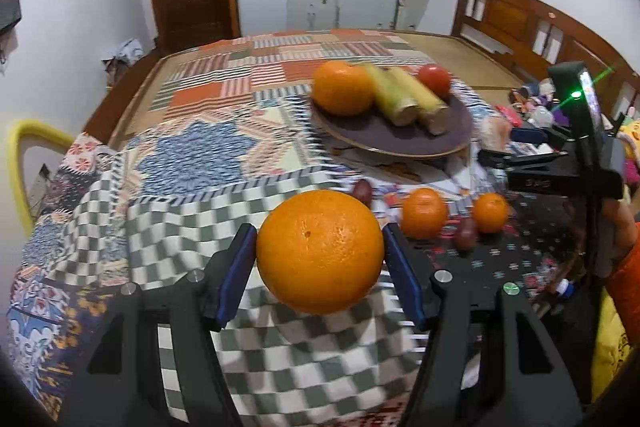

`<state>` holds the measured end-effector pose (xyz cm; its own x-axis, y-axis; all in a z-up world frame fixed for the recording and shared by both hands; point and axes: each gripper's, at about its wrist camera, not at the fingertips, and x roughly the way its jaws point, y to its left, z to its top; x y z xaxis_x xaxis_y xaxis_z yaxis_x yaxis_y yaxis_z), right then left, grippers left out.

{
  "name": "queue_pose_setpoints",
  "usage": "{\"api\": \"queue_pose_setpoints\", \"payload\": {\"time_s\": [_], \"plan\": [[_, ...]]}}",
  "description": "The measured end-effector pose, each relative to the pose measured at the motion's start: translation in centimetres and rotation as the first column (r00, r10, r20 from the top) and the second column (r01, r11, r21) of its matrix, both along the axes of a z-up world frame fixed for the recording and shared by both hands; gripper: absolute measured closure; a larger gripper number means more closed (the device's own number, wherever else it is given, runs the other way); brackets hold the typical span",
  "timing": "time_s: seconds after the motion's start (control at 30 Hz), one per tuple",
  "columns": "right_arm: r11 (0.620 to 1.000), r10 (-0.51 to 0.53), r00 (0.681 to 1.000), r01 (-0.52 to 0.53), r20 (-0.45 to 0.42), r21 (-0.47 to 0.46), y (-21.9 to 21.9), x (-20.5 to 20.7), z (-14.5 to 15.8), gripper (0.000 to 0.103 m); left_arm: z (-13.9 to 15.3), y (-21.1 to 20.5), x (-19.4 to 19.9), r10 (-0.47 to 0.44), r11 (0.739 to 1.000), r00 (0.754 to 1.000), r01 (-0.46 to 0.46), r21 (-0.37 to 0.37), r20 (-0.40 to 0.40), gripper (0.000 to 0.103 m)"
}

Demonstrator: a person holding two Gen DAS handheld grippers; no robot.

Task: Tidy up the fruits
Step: 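Grasp the other large orange with the left gripper, then hold the orange in the left gripper while the right gripper grasps the pomelo segment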

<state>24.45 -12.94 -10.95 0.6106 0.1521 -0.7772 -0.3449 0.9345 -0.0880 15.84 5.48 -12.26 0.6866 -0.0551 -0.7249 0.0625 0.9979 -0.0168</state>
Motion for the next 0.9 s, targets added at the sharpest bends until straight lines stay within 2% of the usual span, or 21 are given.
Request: {"api": "queue_pose_setpoints", "payload": {"time_s": [0.1, 0.13, 0.23, 0.37, 0.43, 0.63, 0.83, 0.9], "plan": [[1.000, -0.008, 1.000, 0.008, -0.006, 0.004, -0.2, 0.3, 0.0, 0.032, -0.6, 0.8, 0.4, 0.016, 1.000, 1.000, -0.016, -0.001, -0.015, 0.039], [1.000, -0.014, 1.000, 0.014, 0.002, -0.003, -0.4, 0.3, 0.1, 0.039, -0.9, 0.9, 0.5, 0.015, 1.000, 1.000, -0.015, -0.002, -0.019, 0.039], [1.000, -0.002, 1.000, 0.003, -0.008, 0.016, -0.7, 0.2, 0.2, 0.044, -1.5, 0.8, 0.7, 0.003, 1.000, 1.000, -0.003, 0.004, -0.026, 0.039], [0.999, 0.035, 0.999, -0.035, -0.010, 0.014, -0.5, -1.0, 0.3, 0.062, -1.7, 0.4, 0.7, -0.008, 1.000, 1.000, 0.008, 0.025, -0.016, 0.039], [0.999, 0.051, 0.999, -0.051, -0.016, 0.018, -1.1, -1.9, 0.3, 0.065, -1.7, 0.5, 0.8, -0.011, 1.000, 1.000, 0.011, 0.017, -0.015, 0.039], [0.996, 0.084, 0.996, -0.084, -0.021, 0.008, -2.5, -4.1, 0.6, 0.067, -1.8, 1.1, 0.8, -0.007, 1.000, 1.000, 0.007, -0.020, -0.018, 0.039], [0.995, 0.100, 0.994, -0.100, -0.051, 0.018, -3.5, -5.3, 1.1, 0.067, -1.7, 0.4, 0.7, -0.014, 1.000, 1.000, 0.014, 0.025, -0.016, 0.039], [0.995, 0.092, 0.995, -0.090, -0.043, 0.031, -3.6, -5.4, 1.5, 0.066, -1.8, 0.4, 0.7, -0.011, 1.000, 1.000, 0.011, 0.019, -0.016, 0.039]]}}
